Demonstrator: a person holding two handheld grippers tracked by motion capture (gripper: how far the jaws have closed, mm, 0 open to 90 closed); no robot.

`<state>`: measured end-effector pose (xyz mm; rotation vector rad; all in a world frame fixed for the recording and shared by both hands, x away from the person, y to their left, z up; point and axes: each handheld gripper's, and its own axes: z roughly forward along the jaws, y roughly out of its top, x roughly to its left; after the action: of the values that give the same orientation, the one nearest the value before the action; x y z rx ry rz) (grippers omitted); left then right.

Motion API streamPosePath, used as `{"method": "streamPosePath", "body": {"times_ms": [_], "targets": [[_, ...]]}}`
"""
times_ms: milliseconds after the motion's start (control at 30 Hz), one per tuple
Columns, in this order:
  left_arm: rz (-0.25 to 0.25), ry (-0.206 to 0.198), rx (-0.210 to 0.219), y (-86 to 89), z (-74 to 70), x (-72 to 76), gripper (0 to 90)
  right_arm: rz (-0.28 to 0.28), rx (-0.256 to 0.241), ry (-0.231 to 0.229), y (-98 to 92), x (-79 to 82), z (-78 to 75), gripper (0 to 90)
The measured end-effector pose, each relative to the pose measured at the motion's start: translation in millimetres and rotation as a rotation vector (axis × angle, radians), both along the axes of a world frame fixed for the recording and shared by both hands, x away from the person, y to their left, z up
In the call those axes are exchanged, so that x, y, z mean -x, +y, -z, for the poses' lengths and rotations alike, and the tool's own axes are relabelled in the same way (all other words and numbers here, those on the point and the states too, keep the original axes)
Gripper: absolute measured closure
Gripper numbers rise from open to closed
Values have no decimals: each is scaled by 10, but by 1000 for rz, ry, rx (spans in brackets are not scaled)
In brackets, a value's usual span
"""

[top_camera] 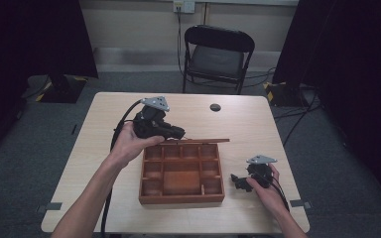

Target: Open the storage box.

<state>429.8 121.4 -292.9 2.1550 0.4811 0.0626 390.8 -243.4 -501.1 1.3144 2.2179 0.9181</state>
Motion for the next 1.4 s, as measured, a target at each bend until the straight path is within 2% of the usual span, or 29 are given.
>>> {"method": "streamPosePath", "body": {"times_ms": [1400], "targets": [[-3, 3, 3, -5, -1, 1, 846, 1, 1, 0, 0, 0, -1, 7]]}}
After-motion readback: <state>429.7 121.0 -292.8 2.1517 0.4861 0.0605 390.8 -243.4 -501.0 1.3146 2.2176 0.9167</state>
